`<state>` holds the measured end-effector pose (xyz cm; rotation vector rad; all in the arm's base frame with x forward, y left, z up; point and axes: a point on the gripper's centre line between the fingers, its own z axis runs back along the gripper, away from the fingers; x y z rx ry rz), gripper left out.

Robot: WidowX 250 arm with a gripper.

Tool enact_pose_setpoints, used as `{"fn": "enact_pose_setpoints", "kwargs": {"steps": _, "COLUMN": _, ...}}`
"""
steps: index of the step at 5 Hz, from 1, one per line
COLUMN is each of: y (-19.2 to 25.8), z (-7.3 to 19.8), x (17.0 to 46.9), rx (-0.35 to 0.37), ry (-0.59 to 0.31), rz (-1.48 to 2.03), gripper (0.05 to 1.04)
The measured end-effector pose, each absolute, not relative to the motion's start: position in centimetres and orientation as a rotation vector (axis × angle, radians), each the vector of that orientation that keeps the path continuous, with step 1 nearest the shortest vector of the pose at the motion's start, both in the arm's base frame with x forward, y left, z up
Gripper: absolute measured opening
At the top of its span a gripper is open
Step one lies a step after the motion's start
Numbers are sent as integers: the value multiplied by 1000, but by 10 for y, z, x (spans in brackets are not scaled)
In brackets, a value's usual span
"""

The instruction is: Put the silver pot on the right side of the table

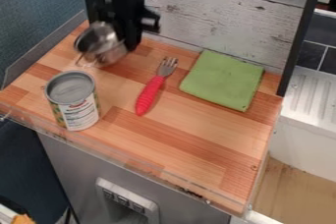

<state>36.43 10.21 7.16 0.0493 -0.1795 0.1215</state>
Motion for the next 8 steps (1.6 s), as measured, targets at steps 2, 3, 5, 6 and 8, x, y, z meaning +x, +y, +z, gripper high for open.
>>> {"fn": "enact_pose_setpoints", "kwargs": {"steps": 2, "y": 4, "z": 105, "x": 346, "rx": -62, "ry": -221, "rz": -79, "gripper": 76}}
{"fn": "enact_pose_setpoints", "kwargs": {"steps": 3, "y": -41, "z": 85, "x": 326, "rx": -92, "ry": -156, "rz": -164, "gripper": 76}}
{"fn": "enact_pose_setpoints", "kwargs": {"steps": 5, "y": -86, "z": 47, "x": 280, "rx": -89, "ry": -59, "rz": -217, "gripper": 76}}
{"fn": "enact_pose_setpoints", "kwargs": {"steps": 6, "y": -97, "z": 41, "x": 270, "rx": -73, "ry": -51, "rz": -258, "gripper": 74}}
{"fn": "enact_pose_setpoints", "kwargs": {"steps": 8, "y": -88, "z": 21, "x": 264, "rx": -56, "ry": 7, "rz": -230, "gripper": 282}}
